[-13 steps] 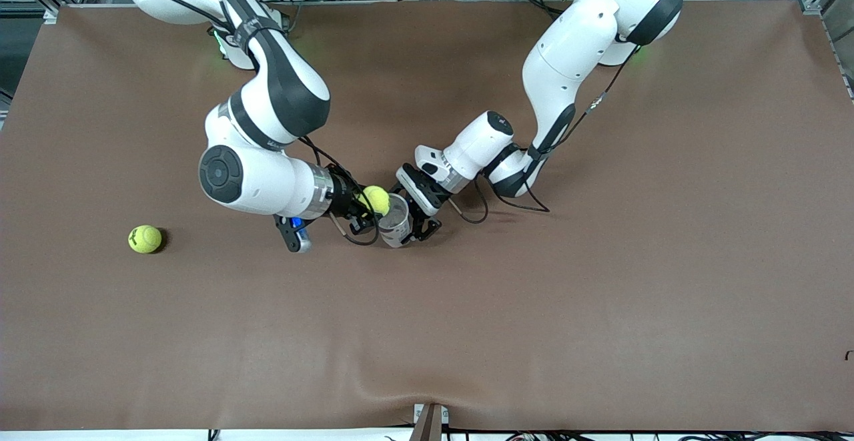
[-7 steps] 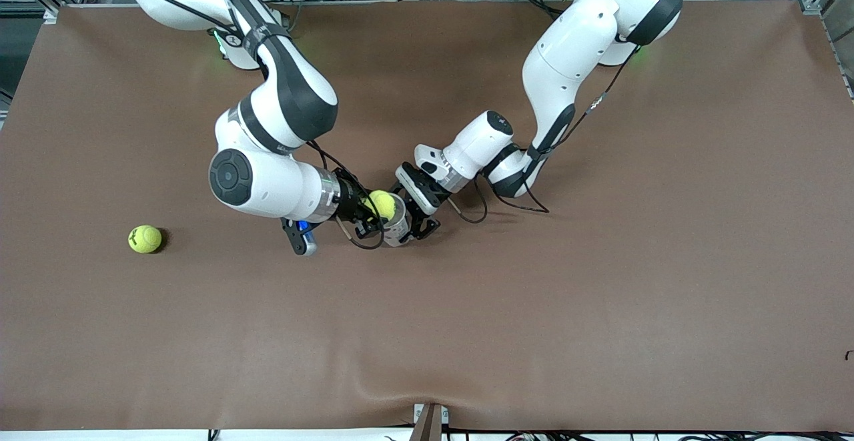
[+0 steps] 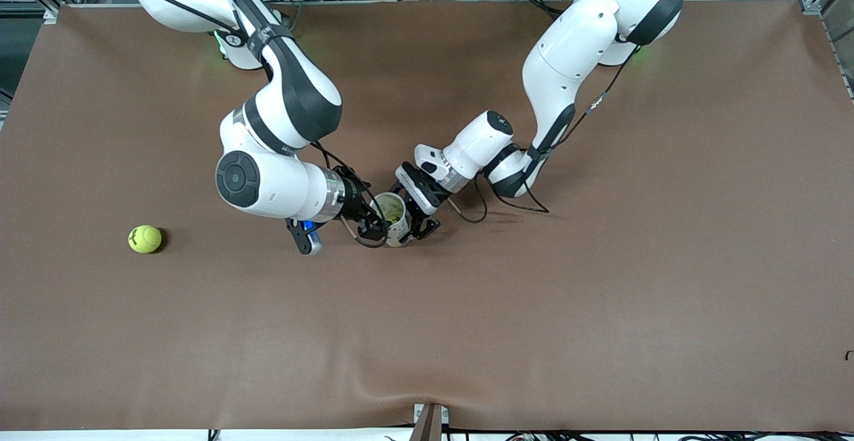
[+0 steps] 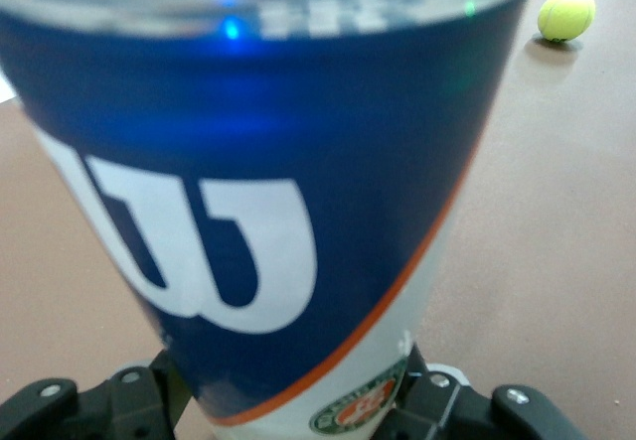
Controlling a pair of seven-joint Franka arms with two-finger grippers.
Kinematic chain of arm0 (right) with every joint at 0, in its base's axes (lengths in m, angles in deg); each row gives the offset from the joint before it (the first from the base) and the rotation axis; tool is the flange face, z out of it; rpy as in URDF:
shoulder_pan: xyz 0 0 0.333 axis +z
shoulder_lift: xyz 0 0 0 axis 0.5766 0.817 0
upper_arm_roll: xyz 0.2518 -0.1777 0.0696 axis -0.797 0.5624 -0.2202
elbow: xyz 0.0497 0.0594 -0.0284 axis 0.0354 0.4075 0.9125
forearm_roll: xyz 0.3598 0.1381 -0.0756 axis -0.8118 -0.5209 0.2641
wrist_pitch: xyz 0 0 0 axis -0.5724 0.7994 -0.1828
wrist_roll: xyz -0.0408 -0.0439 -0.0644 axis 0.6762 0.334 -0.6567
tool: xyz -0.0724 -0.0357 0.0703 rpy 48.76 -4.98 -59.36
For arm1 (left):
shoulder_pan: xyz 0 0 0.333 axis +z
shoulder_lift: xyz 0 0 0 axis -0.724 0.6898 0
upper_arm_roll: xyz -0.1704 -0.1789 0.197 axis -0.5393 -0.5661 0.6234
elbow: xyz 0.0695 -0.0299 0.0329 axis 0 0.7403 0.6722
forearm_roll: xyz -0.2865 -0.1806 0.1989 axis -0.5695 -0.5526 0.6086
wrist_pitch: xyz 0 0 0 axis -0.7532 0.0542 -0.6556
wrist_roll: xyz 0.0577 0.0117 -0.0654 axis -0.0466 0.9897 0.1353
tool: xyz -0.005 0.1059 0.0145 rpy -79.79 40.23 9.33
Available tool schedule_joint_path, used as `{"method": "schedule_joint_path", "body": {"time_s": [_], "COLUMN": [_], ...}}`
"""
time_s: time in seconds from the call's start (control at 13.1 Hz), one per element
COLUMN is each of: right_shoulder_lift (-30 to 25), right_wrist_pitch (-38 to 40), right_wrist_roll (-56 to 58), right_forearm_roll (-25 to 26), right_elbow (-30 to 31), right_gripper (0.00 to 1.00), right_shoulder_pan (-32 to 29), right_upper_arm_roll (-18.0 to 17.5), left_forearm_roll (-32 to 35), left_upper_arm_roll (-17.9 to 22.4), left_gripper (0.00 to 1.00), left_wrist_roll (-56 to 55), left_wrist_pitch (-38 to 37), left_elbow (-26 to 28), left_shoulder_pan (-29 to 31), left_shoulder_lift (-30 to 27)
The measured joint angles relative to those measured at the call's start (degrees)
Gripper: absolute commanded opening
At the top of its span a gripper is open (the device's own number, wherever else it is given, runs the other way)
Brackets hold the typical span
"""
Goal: Insert tennis ball vertically with right arm
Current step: 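Move the right gripper back to the second tennis ball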
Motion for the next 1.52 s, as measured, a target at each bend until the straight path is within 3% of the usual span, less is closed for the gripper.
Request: {"method": "schedule_joint_path", "body": {"time_s": [0.15, 0.38, 0.76, 1.06, 1.29, 1.52], "right_shoulder_lift": [-0.1, -0.2, 0.7, 1.4, 1.9, 2.5], "right_wrist_pitch": [4.8, 12.4, 21.0, 16.5, 6.1, 0.9], "right_wrist_roll": [1.1, 13.3, 40.9, 61.2, 74.5, 84.5], "right_forearm_roll": [0.2, 1.9, 17.9, 25.3, 26.3, 26.5], "right_elbow": [-3.6, -5.3, -4.7, -2.5, 5.3, 10.5], "right_gripper": [1.0, 1.0, 1.0, 1.0, 1.0, 1.0], "right_shoulder_pan": [-1.6, -8.4, -17.1, -26.2, -33.3, -37.7], "right_upper_arm_roll": [0.7, 1.2, 1.6, 2.0, 2.0, 2.1], "left_forearm_roll": [0.0, 0.0, 0.0, 0.0, 0.0, 0.0], "left_upper_arm_roll": [0.0, 0.0, 0.0, 0.0, 0.0, 0.0], "left_gripper": [0.79, 0.79, 0.79, 0.79, 0.79, 0.79], "left_wrist_roll": [0.0, 0.0, 0.0, 0.0, 0.0, 0.0], "left_wrist_pitch": [0.0, 0.0, 0.0, 0.0, 0.0, 0.0], "left_elbow": [0.0, 0.0, 0.0, 0.0, 0.0, 0.0], "left_shoulder_pan": [0.0, 0.0, 0.0, 0.0, 0.0, 0.0], "left_shoulder_lift": [0.0, 0.0, 0.0, 0.0, 0.0, 0.0]}}
